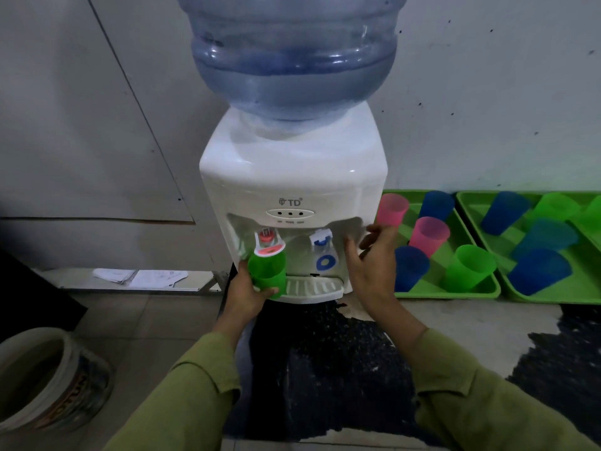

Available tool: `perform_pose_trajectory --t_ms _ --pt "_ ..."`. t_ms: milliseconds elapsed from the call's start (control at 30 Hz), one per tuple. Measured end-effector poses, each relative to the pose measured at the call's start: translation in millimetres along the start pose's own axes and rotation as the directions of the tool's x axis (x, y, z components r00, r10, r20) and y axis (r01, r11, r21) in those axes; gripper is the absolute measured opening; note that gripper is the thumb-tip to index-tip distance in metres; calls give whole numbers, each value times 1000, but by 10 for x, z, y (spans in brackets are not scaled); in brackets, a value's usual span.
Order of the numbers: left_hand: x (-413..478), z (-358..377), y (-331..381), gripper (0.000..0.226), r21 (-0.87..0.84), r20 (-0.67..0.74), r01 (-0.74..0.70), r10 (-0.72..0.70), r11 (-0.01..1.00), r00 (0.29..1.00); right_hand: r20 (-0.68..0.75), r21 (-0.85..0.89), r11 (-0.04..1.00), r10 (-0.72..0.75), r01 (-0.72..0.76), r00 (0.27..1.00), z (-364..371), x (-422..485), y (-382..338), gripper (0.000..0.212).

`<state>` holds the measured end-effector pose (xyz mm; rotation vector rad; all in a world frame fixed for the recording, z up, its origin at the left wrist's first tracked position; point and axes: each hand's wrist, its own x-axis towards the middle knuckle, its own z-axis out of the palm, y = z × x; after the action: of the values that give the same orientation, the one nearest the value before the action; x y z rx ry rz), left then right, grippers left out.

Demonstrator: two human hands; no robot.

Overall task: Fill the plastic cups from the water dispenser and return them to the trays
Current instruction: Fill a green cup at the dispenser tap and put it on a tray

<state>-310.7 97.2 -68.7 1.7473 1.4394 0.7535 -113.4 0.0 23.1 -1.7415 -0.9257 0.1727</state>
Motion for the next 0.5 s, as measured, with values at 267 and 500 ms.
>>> perform_pose_trajectory --t_ms 267,500 --pt "4 -23 -6 78 -25 12 -36 37 999 999 414 -57 998 -9 36 910 407 -230 -388 50" --pt "-14 -54 7 82 -48 22 -44 45 998 999 460 60 935 286 -351 841 597 -169 -512 26"
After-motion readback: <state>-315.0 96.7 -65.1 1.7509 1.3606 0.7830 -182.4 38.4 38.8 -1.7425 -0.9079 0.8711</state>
